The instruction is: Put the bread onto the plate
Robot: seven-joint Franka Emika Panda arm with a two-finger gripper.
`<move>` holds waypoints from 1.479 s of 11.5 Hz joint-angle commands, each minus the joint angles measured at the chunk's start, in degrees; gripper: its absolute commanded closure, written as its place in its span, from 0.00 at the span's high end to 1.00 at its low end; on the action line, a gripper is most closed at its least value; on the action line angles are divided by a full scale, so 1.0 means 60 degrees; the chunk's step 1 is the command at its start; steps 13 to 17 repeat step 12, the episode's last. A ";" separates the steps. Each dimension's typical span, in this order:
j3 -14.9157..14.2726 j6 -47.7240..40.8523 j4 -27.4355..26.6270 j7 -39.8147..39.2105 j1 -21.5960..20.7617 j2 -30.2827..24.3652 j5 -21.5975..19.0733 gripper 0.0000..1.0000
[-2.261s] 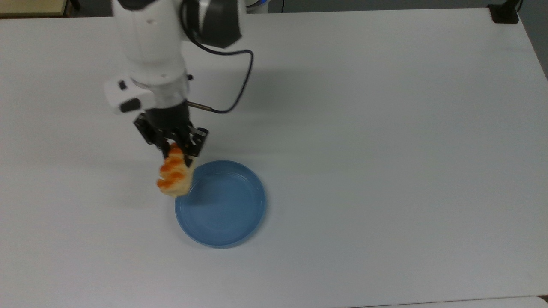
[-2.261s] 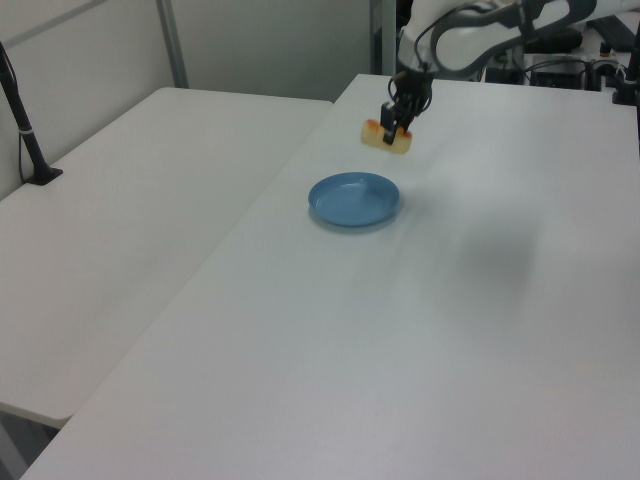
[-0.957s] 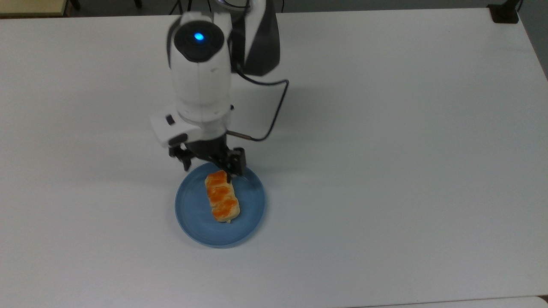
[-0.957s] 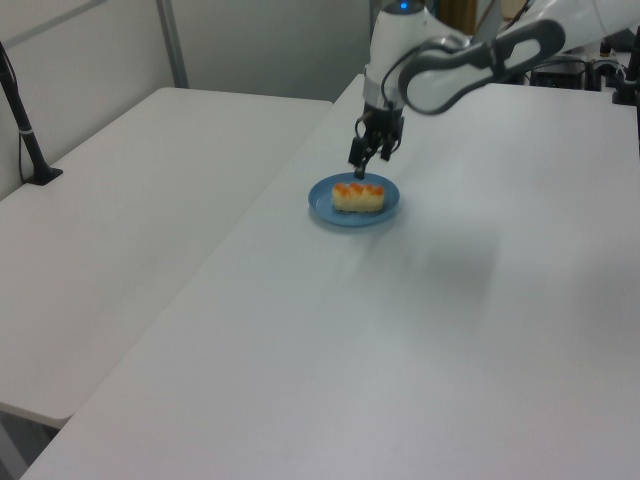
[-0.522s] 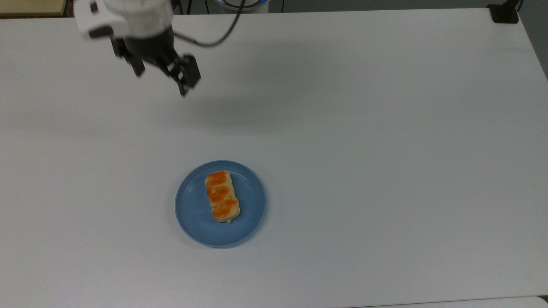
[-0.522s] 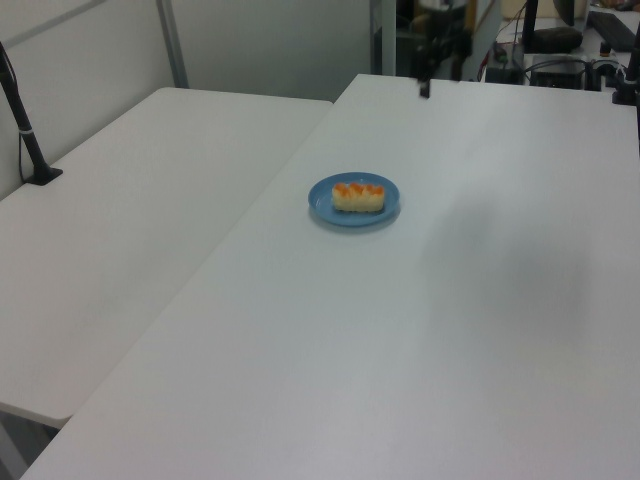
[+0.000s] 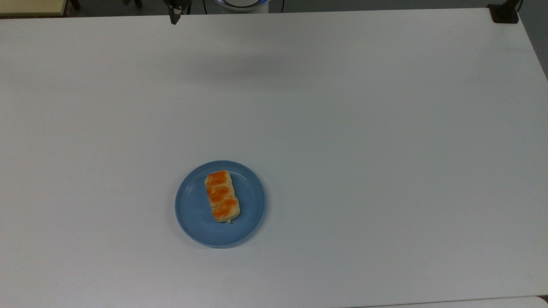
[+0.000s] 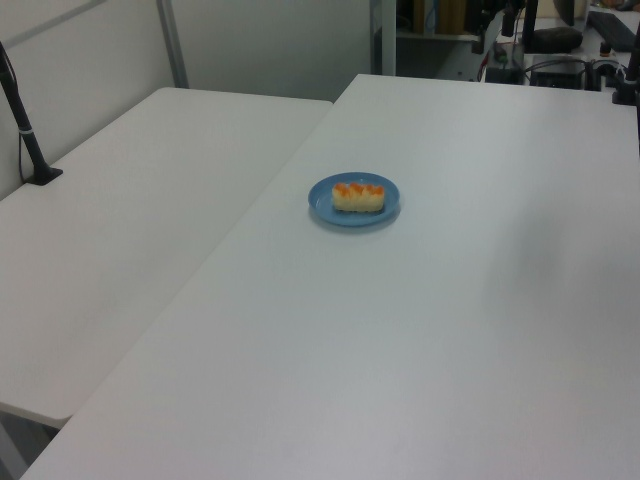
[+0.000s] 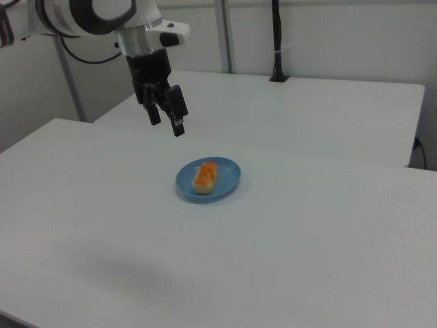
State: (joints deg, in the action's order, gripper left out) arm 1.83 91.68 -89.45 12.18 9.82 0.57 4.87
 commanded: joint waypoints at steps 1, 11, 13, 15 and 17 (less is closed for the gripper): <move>-0.0846 0.0231 -0.0824 -0.1311 -0.0901 -0.0740 -0.0167 1.00; 0.0073 0.0540 -0.0824 -0.2396 -0.0406 -0.0477 -0.0607 1.00; 0.0351 0.0540 -0.0839 -0.2367 -0.0333 -0.0433 -0.0607 1.00; 0.0351 0.0540 -0.0839 -0.2367 -0.0333 -0.0433 -0.0607 1.00; 0.0351 0.0540 -0.0839 -0.2367 -0.0333 -0.0433 -0.0607 1.00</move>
